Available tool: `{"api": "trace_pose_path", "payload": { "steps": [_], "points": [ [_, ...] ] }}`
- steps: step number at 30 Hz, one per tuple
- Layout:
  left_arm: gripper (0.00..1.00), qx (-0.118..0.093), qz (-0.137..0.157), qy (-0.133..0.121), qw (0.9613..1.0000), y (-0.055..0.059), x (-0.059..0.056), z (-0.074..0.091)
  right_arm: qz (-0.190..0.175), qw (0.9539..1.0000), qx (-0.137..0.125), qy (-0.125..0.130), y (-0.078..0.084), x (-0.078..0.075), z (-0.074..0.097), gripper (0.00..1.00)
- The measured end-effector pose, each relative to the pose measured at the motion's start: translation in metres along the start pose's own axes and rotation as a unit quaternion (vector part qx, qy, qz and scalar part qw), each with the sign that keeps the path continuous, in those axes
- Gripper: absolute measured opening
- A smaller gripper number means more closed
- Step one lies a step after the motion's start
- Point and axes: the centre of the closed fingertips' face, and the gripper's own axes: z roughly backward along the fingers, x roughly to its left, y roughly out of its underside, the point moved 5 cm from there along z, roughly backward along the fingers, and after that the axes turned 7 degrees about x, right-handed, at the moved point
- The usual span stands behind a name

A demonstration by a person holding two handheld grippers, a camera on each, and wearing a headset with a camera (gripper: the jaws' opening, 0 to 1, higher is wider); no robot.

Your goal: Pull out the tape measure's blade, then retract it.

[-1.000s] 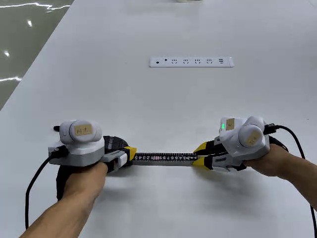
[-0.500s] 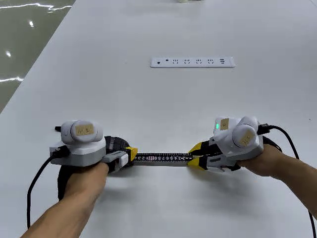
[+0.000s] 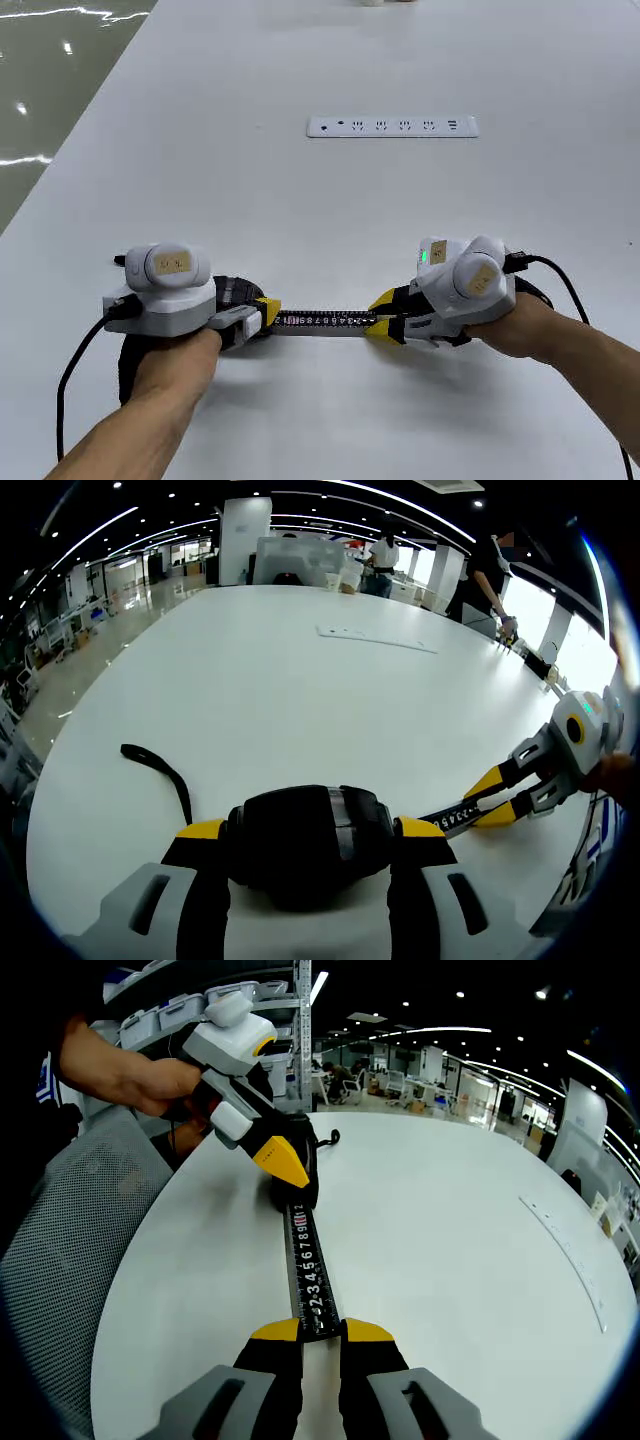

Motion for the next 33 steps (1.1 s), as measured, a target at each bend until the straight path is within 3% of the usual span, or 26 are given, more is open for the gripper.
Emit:
{"api": "trace_pose_path", "payload": {
  "steps": [33],
  "points": [
    [0.59, 0.003, 0.004, 0.005, 1.0000, 0.000, 0.000, 0.001, 0.010, 0.9999, -0.008, -0.006, -0.024, 0.002, -0.021, 0.10]
  ]
}}
